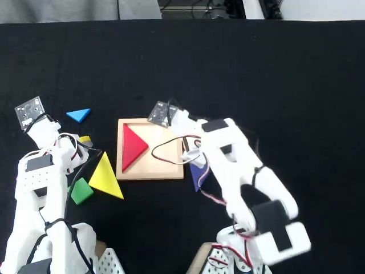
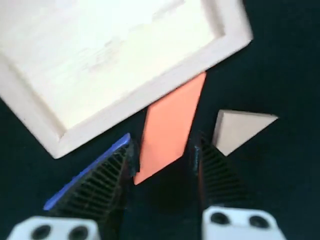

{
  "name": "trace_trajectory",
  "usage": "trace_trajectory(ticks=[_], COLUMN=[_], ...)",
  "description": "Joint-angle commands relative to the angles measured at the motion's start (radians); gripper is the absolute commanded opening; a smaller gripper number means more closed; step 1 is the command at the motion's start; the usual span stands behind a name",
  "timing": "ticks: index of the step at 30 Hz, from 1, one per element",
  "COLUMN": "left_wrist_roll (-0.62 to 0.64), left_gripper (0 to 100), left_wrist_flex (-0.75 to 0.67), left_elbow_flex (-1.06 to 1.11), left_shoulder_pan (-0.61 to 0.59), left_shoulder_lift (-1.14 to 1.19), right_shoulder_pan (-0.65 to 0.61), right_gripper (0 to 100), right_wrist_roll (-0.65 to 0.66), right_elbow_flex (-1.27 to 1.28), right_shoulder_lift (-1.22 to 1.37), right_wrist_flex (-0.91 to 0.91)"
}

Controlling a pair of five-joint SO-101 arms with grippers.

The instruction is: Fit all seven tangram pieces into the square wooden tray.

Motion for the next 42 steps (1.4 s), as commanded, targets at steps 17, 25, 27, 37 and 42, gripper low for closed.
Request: trace_trajectory(ticks=[17,25,27,37,42], left_wrist_roll=[-0.002,-0.002,-0.002,-0.002,-0.002], left_gripper=[26,26,26,26,26], left_wrist_flex=[-0.017,-0.015,-0.015,-0.017,-0.015], left_elbow_flex=[-0.005,-0.005,-0.005,-0.004,-0.004], left_shoulder_pan=[0.005,0.005,0.005,0.007,0.007], left_shoulder_lift=[-0.020,-0.020,-0.020,-0.020,-0.020], right_shoulder_pan=[0.014,0.061,0.064,0.078,0.095], right_gripper=[18.0,18.0,17.9,9.0,9.0], right_wrist_roll=[-0.014,-0.011,-0.014,-0.110,-0.143], right_elbow_flex=[-0.133,-0.159,-0.159,-0.173,-0.131], right_shoulder_lift=[0.166,0.183,0.183,0.137,0.119], right_wrist_flex=[0.021,0.018,0.017,-0.040,-0.112])
